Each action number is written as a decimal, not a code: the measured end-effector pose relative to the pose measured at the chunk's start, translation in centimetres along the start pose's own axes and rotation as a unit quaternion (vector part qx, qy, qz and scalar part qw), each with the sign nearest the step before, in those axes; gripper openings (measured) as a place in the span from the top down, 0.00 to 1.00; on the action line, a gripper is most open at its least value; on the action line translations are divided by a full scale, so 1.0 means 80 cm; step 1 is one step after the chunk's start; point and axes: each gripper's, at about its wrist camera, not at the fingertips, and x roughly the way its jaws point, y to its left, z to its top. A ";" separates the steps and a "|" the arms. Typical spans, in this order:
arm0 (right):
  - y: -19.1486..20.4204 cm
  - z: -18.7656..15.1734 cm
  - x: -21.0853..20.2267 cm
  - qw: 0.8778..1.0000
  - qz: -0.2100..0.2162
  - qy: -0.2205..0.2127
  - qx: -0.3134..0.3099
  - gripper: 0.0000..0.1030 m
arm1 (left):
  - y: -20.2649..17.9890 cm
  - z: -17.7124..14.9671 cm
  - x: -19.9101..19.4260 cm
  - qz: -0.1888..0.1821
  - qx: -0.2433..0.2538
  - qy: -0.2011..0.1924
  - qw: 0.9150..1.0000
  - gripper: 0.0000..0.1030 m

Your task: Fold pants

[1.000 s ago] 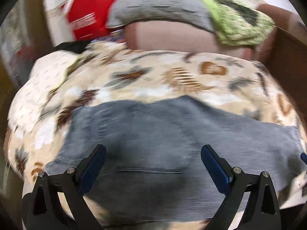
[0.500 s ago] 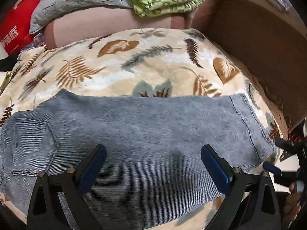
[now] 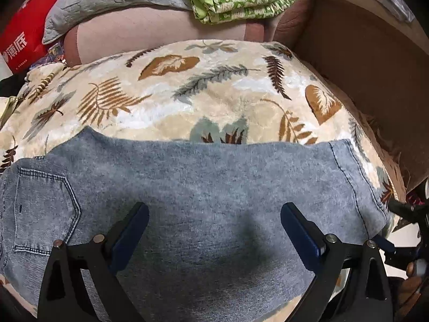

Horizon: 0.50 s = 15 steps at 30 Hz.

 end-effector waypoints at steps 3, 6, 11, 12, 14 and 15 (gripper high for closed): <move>-0.003 0.001 0.008 1.000 -0.005 0.017 -0.010 0.24 | -0.006 0.001 0.010 0.005 0.004 0.010 1.000 0.05; 0.001 0.006 0.011 0.999 -0.018 0.026 -0.024 0.33 | -0.014 0.003 0.015 0.002 0.007 0.012 1.000 0.04; 0.005 0.009 0.015 0.998 -0.040 0.026 -0.033 0.44 | -0.029 0.003 0.027 0.027 0.035 0.010 0.999 0.04; 0.007 0.010 0.017 0.998 -0.045 0.026 -0.037 0.45 | -0.033 0.001 0.038 0.041 0.049 0.025 0.998 0.04; 0.011 0.012 0.020 0.997 -0.054 0.027 -0.038 0.45 | -0.036 -0.005 0.060 0.056 0.067 0.053 0.995 0.04; 0.013 0.014 0.021 0.997 -0.058 0.027 -0.038 0.45 | -0.034 -0.007 0.064 0.053 0.063 0.055 0.995 0.04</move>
